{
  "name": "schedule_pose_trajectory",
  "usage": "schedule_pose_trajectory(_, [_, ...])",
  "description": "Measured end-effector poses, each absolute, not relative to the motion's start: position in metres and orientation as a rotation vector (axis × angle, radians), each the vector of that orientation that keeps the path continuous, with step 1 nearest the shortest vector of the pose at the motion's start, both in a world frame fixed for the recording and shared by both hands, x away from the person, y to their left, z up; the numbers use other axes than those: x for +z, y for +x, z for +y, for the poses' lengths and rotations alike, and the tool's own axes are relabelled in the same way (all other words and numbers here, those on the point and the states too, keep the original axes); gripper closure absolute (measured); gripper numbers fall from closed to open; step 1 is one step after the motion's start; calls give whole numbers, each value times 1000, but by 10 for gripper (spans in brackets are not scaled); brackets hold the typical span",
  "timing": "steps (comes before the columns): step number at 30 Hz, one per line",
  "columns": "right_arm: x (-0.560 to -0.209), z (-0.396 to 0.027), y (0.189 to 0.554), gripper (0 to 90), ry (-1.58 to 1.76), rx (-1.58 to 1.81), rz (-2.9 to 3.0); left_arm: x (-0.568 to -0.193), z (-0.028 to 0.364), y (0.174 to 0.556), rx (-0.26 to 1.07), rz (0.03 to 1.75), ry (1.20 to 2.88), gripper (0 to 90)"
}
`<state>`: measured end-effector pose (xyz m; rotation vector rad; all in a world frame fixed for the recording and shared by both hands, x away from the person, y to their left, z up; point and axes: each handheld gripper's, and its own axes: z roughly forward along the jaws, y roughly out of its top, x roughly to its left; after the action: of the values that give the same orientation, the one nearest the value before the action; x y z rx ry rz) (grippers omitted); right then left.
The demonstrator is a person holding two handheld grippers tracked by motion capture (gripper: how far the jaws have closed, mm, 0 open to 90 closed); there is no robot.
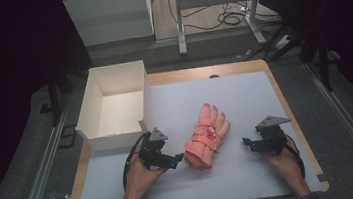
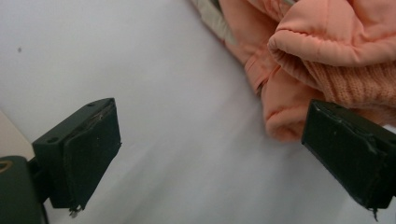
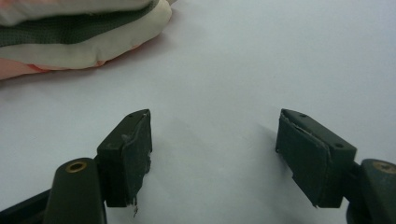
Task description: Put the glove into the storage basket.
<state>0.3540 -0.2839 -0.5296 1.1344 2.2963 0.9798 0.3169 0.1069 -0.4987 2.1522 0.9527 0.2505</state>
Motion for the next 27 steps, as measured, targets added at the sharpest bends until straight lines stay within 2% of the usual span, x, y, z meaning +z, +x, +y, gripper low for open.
schedule_pose_trajectory(15, [-530,-284,354,271,1133,979,2296,-458,94,320,268,941,2165,48])
schedule_pose_trajectory(27, [-530,-284,354,271,1131,978,2296,-449,47,324,226,900,2196,1])
